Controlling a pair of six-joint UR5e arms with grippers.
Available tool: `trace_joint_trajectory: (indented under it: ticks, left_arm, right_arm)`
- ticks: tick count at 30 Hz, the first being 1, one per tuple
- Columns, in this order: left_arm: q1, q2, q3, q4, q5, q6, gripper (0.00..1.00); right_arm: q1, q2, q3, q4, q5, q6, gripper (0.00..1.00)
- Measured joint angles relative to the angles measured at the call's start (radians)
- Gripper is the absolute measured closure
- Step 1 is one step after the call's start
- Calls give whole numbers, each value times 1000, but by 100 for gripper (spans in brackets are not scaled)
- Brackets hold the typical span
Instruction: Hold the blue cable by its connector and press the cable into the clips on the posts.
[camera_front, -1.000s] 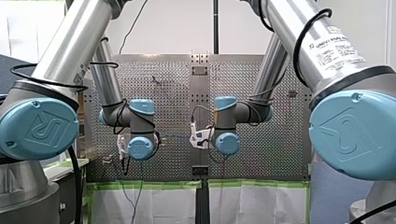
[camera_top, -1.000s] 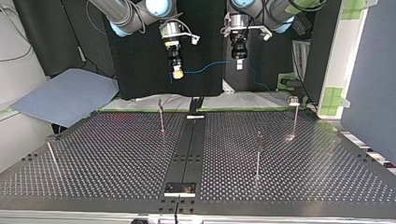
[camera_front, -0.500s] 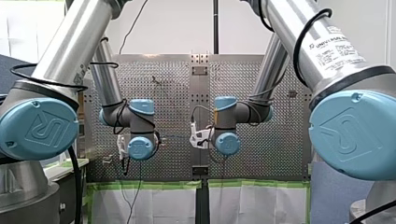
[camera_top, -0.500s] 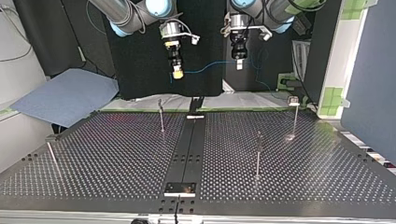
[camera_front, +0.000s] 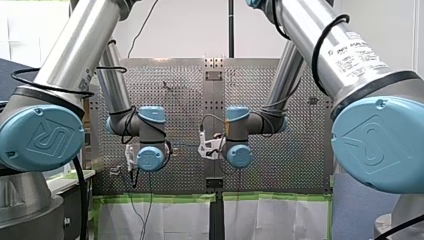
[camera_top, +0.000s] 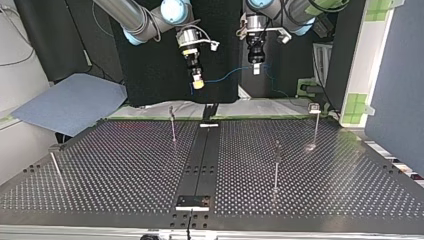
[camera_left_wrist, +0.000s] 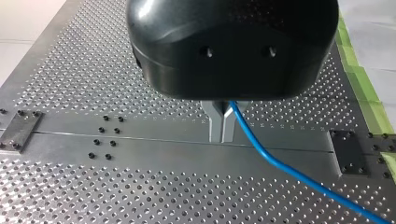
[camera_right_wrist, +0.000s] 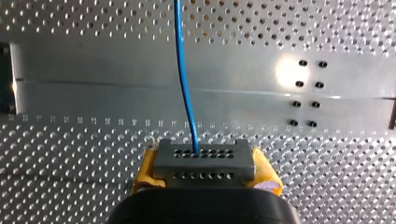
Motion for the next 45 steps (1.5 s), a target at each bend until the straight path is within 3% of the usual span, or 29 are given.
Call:
trace_joint_trajectory:
  ticks: [14,24,31,38,45]
  left_arm:
    - [1,-3,-1,-2,-3,3,100]
    - [1,-91,-3,-11,-72,29,100]
    - [2,-152,-3,-11,-76,29,100]
    - [2,-164,-3,-11,-77,29,100]
    - [15,-132,3,-29,-107,23,100]
  right_arm:
    - [0,3,-6,0,-9,1,100]
    - [0,3,-5,0,-9,1,100]
    - [0,3,-5,0,-9,0,100]
    - [0,3,-5,0,-8,1,100]
    - [-5,42,-2,39,30,40,100]
